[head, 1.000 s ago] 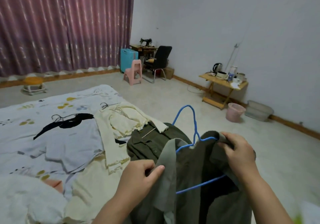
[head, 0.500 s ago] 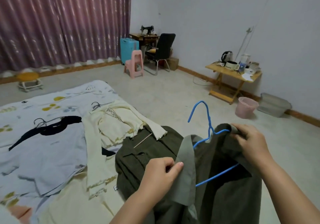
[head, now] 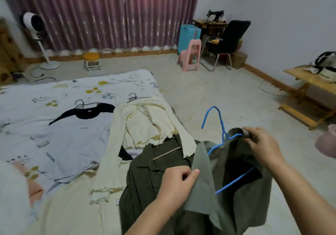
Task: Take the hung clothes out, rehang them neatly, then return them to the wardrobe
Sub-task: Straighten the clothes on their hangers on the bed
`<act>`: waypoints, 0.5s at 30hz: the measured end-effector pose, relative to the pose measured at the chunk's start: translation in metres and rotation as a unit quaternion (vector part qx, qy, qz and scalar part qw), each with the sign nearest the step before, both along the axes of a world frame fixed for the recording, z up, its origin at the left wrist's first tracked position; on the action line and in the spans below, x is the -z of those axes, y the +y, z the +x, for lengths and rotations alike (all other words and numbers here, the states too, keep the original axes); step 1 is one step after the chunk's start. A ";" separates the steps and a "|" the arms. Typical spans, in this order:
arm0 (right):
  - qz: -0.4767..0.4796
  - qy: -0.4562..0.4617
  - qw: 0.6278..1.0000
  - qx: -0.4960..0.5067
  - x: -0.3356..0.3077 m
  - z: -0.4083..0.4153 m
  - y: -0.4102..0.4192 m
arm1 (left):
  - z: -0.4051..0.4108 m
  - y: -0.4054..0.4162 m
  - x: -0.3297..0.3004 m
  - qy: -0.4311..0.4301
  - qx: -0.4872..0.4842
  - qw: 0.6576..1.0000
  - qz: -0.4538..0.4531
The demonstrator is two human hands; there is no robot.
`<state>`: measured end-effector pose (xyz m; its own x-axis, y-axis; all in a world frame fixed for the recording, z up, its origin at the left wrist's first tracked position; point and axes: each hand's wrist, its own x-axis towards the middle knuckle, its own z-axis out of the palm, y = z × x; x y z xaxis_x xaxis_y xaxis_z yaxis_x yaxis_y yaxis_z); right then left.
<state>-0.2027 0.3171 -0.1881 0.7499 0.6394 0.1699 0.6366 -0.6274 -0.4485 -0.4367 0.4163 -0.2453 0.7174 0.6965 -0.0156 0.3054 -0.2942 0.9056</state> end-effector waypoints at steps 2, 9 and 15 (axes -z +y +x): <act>-0.030 0.015 0.999 -0.006 0.023 0.011 0.025 | 0.013 0.024 0.014 0.018 -0.009 1.000 -0.002; -0.078 0.106 0.991 -0.015 0.107 0.016 0.099 | 0.044 0.119 0.078 0.085 -0.039 0.995 0.028; -0.166 0.140 0.975 -0.042 0.177 0.009 0.152 | 0.063 0.209 0.143 0.153 -0.119 0.981 0.031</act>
